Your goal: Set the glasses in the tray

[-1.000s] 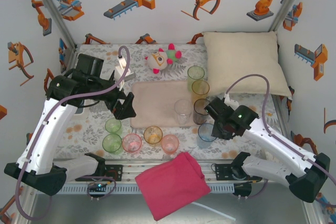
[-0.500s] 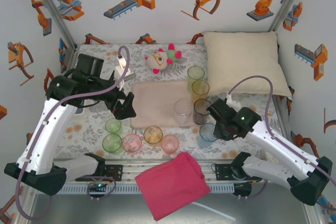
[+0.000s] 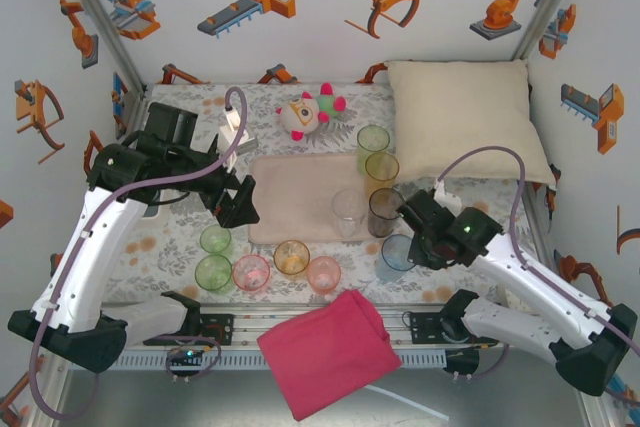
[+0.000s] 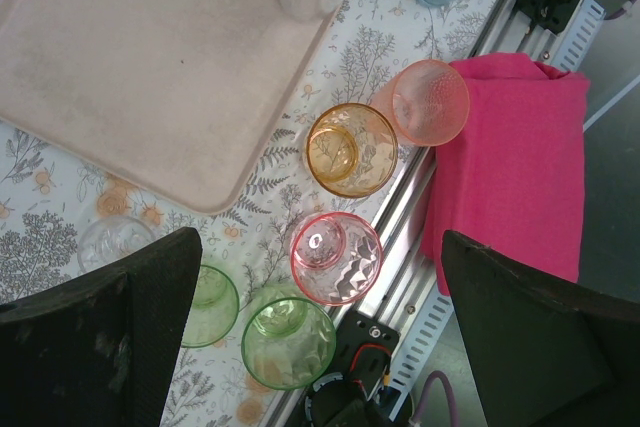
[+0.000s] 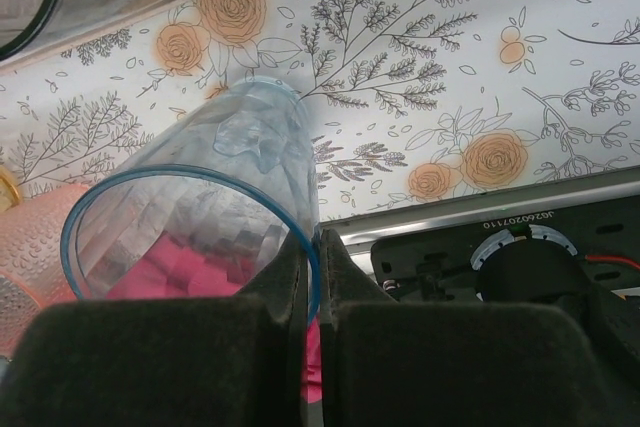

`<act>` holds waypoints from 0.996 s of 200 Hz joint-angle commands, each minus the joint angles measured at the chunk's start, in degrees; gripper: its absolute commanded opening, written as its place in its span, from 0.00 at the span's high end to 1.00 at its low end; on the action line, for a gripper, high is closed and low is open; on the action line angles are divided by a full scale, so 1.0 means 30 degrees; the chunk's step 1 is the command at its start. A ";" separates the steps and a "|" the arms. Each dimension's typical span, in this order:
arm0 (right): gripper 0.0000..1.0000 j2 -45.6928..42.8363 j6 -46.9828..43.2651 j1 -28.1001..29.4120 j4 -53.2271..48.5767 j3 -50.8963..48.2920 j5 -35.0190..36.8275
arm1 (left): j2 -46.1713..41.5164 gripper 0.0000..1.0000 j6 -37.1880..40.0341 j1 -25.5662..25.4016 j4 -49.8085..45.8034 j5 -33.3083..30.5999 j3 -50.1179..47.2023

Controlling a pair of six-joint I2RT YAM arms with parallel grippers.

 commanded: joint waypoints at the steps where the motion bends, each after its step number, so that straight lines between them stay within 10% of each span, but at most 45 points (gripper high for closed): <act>1: 0.98 -0.0315 0.0169 -0.0159 -0.0257 0.0418 0.0414 | -0.0135 0.03 -0.0130 -0.0073 -0.0109 0.0413 0.0068; 199: 0.99 0.0086 -0.1679 -0.0716 -0.3241 0.4552 0.0914 | -0.0133 0.03 -0.0119 -0.0067 -0.0123 0.0440 0.0179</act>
